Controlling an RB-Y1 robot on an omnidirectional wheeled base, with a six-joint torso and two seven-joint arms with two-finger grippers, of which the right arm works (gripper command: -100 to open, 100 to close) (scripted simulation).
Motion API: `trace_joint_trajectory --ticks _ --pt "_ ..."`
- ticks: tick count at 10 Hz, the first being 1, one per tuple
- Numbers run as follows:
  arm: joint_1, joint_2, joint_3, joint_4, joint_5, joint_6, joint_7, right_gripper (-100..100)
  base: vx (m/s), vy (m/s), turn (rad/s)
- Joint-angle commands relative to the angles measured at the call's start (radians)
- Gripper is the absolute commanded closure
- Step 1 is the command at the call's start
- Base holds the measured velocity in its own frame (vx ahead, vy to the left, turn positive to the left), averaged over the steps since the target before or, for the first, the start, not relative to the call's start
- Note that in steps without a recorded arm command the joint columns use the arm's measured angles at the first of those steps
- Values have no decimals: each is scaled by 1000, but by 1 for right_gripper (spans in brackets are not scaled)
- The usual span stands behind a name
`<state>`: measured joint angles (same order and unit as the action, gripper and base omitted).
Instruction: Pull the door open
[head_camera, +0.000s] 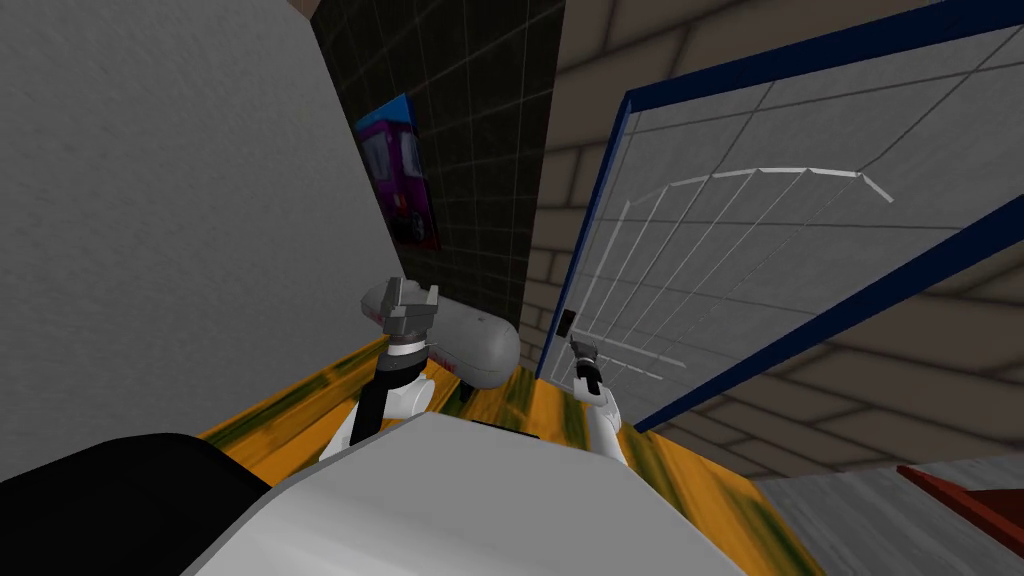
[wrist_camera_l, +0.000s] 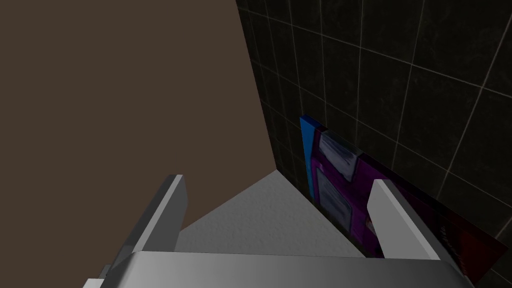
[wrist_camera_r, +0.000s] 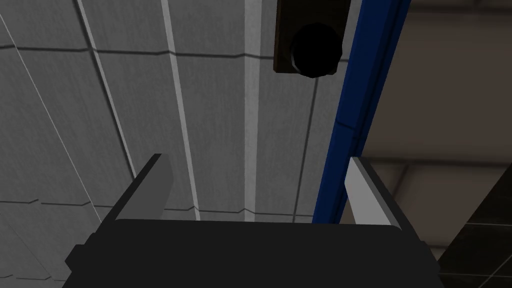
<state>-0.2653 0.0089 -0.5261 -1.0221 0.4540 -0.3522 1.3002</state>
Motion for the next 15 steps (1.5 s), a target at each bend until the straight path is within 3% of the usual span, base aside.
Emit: trace_joint_trajectory --ticks 1,2,4,6,8,10,15 --pt "-2 29 -1 2 -2 -6 0 -100 86 112 -39" --pt "0 17 -1 5 -2 -7 0 -100 45 49 -8" --pt "-8 -30 -30 16 -11 -16 21 -100 -48 -47 171" --pt "-18 -52 -66 28 -22 -25 47 -100 -43 -102 215" --pt "-28 -43 -101 37 -32 -34 73 -100 62 -87 164" --pt "-36 -21 -125 43 -38 -40 91 -100 139 -65 86" --pt "-44 29 -153 49 -46 -48 112 -100 185 -37 -2"
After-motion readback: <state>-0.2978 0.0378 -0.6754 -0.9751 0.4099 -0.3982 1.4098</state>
